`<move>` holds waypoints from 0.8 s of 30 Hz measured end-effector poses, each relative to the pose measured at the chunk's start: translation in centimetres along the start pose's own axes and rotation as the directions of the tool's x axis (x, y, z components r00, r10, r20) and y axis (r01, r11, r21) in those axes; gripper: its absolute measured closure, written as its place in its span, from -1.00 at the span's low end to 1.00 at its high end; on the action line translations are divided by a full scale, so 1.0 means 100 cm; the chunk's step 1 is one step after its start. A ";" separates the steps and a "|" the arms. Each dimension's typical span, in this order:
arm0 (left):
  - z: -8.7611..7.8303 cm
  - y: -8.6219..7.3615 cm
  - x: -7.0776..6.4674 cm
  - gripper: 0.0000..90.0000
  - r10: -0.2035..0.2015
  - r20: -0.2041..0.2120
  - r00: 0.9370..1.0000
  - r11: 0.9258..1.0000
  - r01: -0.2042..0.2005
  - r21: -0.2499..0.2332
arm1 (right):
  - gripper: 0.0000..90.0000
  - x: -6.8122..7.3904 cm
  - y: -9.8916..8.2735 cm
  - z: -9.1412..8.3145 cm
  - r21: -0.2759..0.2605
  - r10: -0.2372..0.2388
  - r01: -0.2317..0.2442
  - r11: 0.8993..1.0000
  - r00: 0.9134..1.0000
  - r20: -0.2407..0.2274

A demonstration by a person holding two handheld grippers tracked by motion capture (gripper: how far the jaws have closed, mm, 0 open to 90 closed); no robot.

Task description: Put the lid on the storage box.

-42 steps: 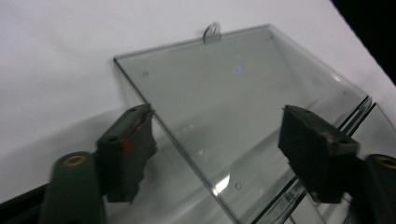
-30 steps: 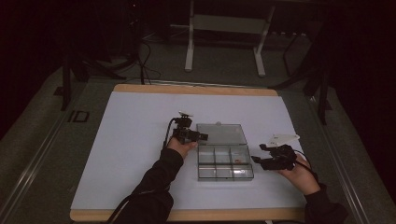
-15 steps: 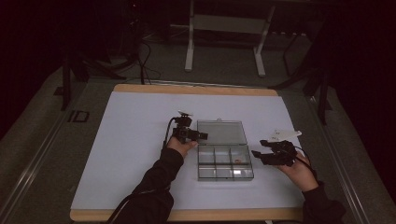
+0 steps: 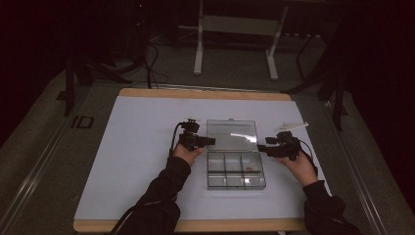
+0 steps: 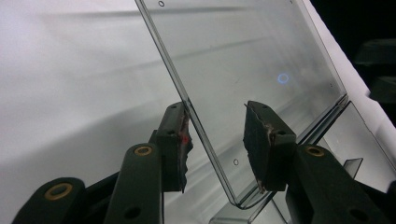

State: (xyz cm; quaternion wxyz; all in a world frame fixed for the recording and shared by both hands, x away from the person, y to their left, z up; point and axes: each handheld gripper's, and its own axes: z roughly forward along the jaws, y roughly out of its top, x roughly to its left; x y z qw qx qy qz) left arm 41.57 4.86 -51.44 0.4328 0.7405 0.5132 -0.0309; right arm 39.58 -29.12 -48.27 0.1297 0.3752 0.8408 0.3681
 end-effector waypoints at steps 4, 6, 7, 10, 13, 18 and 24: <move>-0.001 -0.001 0.000 0.40 0.000 0.003 1.000 1.000 0.000 -0.007 | 0.09 -0.005 0.005 0.010 0.006 0.036 -0.036 0.999 0.999 -0.014; -0.003 -0.001 0.000 0.42 0.009 0.003 1.000 1.000 -0.009 -0.010 | 0.17 -0.010 0.010 0.018 0.011 0.070 -0.070 0.998 0.997 -0.034; -0.003 -0.001 -0.001 0.43 0.016 -0.002 1.000 1.000 -0.016 -0.011 | 0.24 -0.010 0.011 0.020 0.016 0.075 -0.074 0.997 0.997 -0.036; -0.005 -0.001 -0.006 0.43 0.056 -0.032 0.998 0.998 -0.056 -0.019 | 0.29 -0.010 0.013 0.023 0.028 0.078 -0.077 0.997 0.996 -0.049; -0.009 -0.001 -0.007 0.48 0.065 -0.027 0.998 0.997 -0.066 -0.028 | 0.35 -0.010 0.014 0.024 0.033 0.088 -0.086 0.996 0.994 -0.061; -0.012 -0.001 -0.010 0.58 0.089 -0.035 0.995 0.995 -0.090 -0.038 | 0.43 -0.009 0.015 0.021 0.032 0.094 -0.092 0.995 0.993 -0.071; -0.019 -0.002 -0.013 0.69 0.127 -0.036 0.991 0.990 -0.129 -0.058 | 0.55 -0.005 0.015 0.014 0.019 0.069 -0.068 0.998 0.996 -0.053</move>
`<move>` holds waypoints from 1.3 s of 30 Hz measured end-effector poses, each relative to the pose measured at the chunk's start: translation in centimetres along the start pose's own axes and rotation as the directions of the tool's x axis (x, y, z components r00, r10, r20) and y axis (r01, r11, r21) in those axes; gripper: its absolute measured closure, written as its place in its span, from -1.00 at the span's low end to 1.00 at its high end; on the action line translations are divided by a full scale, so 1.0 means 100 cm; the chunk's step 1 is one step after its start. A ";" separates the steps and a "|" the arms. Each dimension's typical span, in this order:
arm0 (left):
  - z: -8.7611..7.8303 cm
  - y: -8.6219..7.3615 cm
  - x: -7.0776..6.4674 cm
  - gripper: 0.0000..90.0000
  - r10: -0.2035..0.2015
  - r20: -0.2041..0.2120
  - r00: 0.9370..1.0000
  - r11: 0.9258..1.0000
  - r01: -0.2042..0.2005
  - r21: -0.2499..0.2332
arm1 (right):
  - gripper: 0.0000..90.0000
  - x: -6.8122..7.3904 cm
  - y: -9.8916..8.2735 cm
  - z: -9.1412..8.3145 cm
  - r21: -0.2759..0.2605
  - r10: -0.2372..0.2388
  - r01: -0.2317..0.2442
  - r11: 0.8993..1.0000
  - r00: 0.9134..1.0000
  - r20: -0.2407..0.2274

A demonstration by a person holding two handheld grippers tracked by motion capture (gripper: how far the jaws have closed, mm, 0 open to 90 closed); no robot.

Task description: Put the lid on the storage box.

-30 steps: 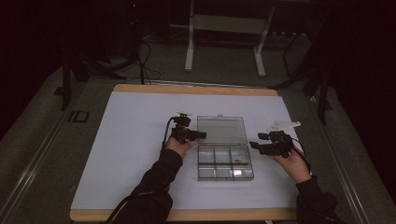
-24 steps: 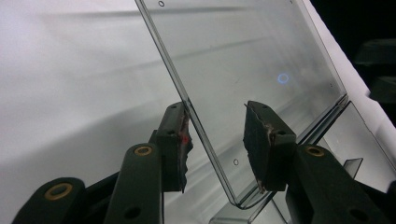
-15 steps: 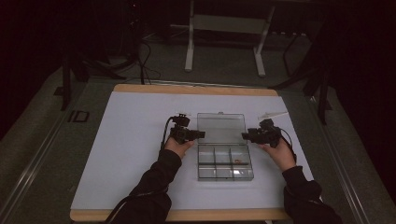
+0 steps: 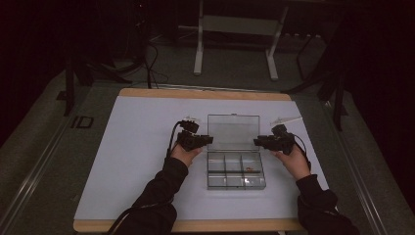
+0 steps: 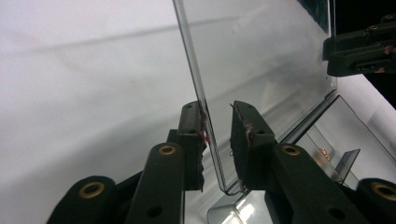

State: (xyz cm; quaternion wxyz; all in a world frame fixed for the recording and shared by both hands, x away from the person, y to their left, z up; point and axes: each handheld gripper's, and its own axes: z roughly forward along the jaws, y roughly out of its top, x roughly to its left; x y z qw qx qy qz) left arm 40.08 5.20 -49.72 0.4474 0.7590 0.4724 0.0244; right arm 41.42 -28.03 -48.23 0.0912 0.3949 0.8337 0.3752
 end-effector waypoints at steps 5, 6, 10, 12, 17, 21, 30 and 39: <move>-0.005 0.000 -0.003 0.75 0.044 0.002 0.999 0.999 -0.044 -0.026 | 0.65 0.003 -0.001 -0.006 -0.015 -0.022 0.023 1.000 1.000 0.012; -0.006 0.000 -0.003 0.76 0.055 0.001 0.998 0.998 -0.055 -0.028 | 0.66 0.003 -0.001 -0.007 -0.019 -0.032 0.032 0.999 0.999 0.016; -0.008 0.000 -0.004 0.77 0.069 0.007 0.998 0.997 -0.069 -0.035 | 0.70 0.006 -0.001 -0.011 -0.025 -0.059 0.059 0.998 0.998 0.026; -0.012 0.000 -0.007 0.78 0.097 0.010 0.995 0.994 -0.096 -0.042 | 0.78 0.007 -0.001 -0.016 -0.029 -0.090 0.091 0.995 0.995 0.035; -0.016 -0.001 -0.009 0.79 0.115 0.018 0.993 0.992 -0.114 -0.050 | 0.83 0.009 -0.002 -0.021 -0.034 -0.111 0.113 0.993 0.993 0.038; -0.018 -0.003 -0.011 0.80 0.134 0.017 0.991 0.990 -0.133 -0.055 | 0.84 0.010 -0.003 -0.023 -0.038 -0.123 0.124 0.992 0.992 0.038; -0.023 -0.008 -0.015 0.80 0.198 0.006 0.980 0.977 -0.197 -0.078 | 0.88 0.015 -0.006 -0.029 -0.051 -0.157 0.159 0.986 0.986 0.049; -0.032 -0.008 -0.019 0.80 0.223 -0.003 0.975 0.971 -0.223 -0.091 | 0.88 0.018 -0.009 -0.033 -0.060 -0.162 0.165 0.984 0.986 0.044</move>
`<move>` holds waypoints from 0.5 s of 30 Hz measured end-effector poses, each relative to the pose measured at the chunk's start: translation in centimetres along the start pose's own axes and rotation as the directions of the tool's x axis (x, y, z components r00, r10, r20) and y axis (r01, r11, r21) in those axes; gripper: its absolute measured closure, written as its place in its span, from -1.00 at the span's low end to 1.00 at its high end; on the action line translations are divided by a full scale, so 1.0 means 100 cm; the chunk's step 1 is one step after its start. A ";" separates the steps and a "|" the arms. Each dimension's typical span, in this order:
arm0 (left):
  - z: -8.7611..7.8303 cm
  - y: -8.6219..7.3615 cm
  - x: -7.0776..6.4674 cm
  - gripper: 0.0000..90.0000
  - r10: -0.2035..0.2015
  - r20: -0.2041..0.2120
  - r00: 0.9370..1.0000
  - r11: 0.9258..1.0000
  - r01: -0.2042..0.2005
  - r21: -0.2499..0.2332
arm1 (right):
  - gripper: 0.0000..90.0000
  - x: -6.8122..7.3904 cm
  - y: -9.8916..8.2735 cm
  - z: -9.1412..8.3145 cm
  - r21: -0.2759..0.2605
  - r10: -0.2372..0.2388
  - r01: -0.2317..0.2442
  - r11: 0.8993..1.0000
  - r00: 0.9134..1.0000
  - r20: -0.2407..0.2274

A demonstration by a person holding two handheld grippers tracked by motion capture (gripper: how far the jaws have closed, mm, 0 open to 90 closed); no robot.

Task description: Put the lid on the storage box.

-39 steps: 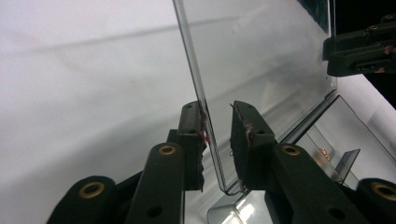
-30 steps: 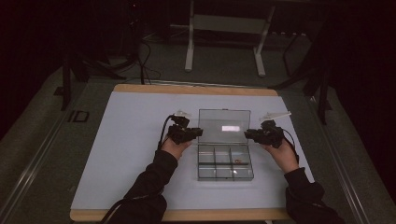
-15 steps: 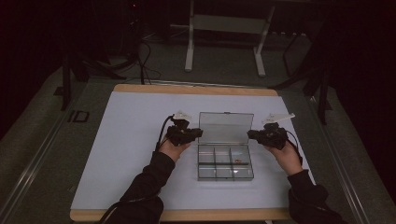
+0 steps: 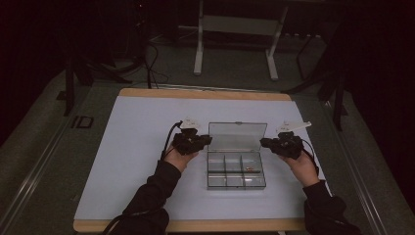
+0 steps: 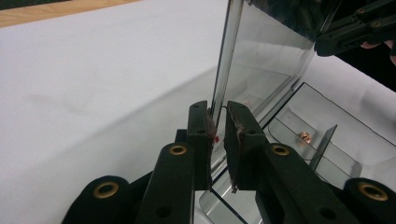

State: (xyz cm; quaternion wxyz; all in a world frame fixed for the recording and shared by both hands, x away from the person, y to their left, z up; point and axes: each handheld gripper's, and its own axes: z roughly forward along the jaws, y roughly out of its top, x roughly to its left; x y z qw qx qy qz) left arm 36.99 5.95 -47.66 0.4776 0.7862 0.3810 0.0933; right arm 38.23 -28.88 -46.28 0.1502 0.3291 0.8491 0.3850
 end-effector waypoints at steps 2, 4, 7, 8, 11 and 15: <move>-0.002 -0.001 -0.002 0.80 0.009 -0.002 1.000 1.000 -0.009 -0.001 | 0.88 0.001 -0.001 -0.001 -0.005 -0.002 0.002 1.000 1.000 -0.001; -0.004 -0.002 -0.003 0.81 0.009 -0.001 1.000 1.000 -0.009 -0.002 | 0.88 0.002 -0.002 -0.003 -0.009 -0.006 0.006 1.000 1.000 -0.002; -0.005 -0.003 -0.004 0.81 0.019 -0.002 1.000 1.000 -0.019 0.001 | 0.88 0.004 -0.004 -0.005 -0.013 -0.009 0.009 1.000 1.000 -0.002; -0.006 -0.003 -0.006 0.81 0.027 -0.006 1.000 1.000 -0.027 0.000 | 0.88 0.005 -0.004 -0.005 -0.014 -0.014 0.014 1.000 1.000 -0.001; -0.008 -0.004 -0.009 0.81 0.035 -0.009 0.999 0.999 -0.035 0.001 | 0.88 0.007 -0.005 -0.007 -0.019 -0.020 0.020 1.000 1.000 0.000; -0.011 -0.006 -0.012 0.81 0.048 -0.013 0.999 0.999 -0.048 0.006 | 0.87 0.009 -0.008 -0.008 -0.025 -0.027 0.027 0.999 1.000 0.003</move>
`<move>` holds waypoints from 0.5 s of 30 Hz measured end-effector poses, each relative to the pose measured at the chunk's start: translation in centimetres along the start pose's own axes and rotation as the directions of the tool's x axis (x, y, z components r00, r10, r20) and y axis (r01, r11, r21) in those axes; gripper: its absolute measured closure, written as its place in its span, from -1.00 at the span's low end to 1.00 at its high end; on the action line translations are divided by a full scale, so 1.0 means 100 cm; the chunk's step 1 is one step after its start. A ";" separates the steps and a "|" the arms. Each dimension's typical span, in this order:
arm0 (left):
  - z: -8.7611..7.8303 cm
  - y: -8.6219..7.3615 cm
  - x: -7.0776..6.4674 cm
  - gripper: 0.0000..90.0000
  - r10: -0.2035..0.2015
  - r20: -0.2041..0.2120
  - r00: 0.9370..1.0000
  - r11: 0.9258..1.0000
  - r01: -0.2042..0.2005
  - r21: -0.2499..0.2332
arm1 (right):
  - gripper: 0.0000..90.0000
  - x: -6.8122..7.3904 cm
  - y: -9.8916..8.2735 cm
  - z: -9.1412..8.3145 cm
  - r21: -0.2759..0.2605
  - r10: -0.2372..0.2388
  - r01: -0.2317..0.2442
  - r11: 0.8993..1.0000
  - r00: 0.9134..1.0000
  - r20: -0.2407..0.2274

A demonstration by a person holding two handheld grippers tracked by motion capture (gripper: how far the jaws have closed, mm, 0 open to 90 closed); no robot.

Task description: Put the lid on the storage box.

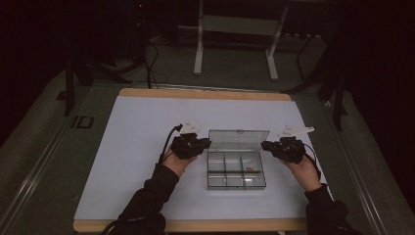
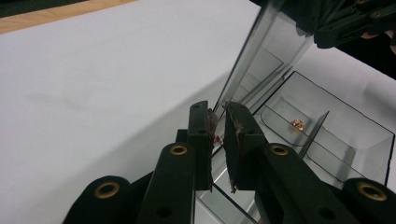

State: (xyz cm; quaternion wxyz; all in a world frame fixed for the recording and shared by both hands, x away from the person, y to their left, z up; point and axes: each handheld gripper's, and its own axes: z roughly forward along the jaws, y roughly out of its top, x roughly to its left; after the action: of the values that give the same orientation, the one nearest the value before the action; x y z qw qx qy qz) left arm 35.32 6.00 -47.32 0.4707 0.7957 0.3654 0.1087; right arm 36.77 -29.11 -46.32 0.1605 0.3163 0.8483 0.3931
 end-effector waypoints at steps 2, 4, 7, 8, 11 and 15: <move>-0.001 -0.001 -0.001 0.81 0.002 0.000 1.000 1.000 -0.002 0.001 | 0.87 0.001 -0.002 -0.001 -0.003 -0.003 0.003 1.000 1.000 0.000; -0.001 -0.002 -0.002 0.81 0.006 0.000 1.000 1.000 -0.006 0.002 | 0.86 0.003 -0.003 -0.002 -0.005 -0.005 0.005 1.000 1.000 -0.001; -0.003 -0.003 -0.004 0.81 0.006 0.000 1.000 1.000 -0.006 0.004 | 0.86 0.004 -0.003 -0.004 -0.005 -0.008 0.008 1.000 1.000 -0.002; -0.003 -0.004 -0.005 0.82 0.011 -0.006 1.000 1.000 -0.011 0.009 | 0.86 0.004 -0.003 -0.004 -0.003 -0.013 0.013 1.000 1.000 -0.001; -0.004 -0.006 -0.006 0.84 0.009 -0.002 1.000 1.000 -0.009 0.010 | 0.86 0.006 -0.004 -0.006 -0.005 -0.020 0.020 1.000 1.000 0.000; -0.005 -0.008 -0.009 0.83 0.021 -0.007 1.000 1.000 -0.021 0.016 | 0.86 0.007 -0.006 -0.008 -0.008 -0.020 0.020 1.000 1.000 -0.004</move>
State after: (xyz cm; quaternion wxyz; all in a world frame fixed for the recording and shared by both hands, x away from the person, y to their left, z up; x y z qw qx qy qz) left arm 34.03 5.98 -47.52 0.4618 0.8028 0.3597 0.1137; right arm 35.58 -29.34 -46.26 0.1638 0.3062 0.8503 0.3954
